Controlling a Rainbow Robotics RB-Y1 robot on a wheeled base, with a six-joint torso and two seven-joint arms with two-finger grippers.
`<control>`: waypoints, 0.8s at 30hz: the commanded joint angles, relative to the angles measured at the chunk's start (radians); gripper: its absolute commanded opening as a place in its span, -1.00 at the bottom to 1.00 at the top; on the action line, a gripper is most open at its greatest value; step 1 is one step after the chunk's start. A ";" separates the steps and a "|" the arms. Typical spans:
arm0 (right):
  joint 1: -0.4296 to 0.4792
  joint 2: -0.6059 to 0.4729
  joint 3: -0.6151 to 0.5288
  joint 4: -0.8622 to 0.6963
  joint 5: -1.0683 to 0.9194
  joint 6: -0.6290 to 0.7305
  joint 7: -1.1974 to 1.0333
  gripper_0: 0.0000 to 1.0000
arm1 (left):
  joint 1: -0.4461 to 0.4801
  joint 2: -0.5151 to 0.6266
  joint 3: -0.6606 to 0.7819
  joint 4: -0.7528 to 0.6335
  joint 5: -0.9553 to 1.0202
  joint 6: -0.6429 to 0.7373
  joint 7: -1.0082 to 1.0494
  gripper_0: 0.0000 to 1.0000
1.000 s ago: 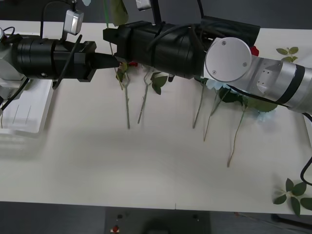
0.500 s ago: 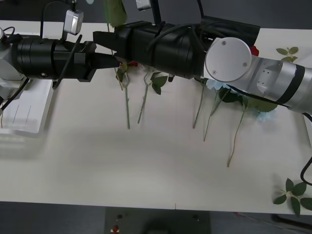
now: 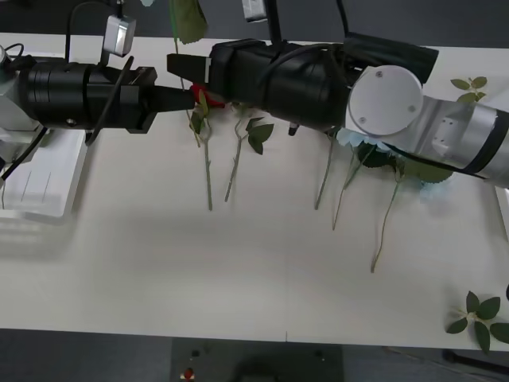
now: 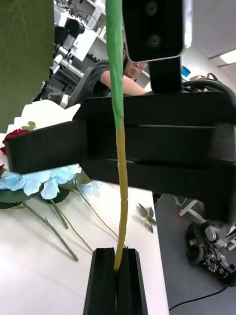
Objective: Put the red flowers into the right box and the blue flowers into the left box
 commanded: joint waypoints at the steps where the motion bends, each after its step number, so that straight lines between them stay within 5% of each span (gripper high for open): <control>1: -0.044 -0.109 -0.062 -0.033 -0.033 0.097 -0.082 1.00 | -0.020 0.045 -0.003 -0.031 0.029 0.003 -0.023 -1.00; 13: -0.050 -0.299 -0.282 0.055 -0.208 0.800 -0.111 1.00 | 0.045 0.226 0.000 -0.025 0.105 -0.006 -0.023 -1.00; 18: -0.052 -0.340 -0.404 0.135 -0.206 1.214 -0.288 1.00 | 0.105 0.344 0.028 0.007 0.123 -0.060 -0.023 -1.00; 24: -0.030 -0.343 -0.512 0.127 -0.145 1.472 -0.627 1.00 | 0.111 0.448 0.040 0.177 0.114 -0.088 -0.023 -1.00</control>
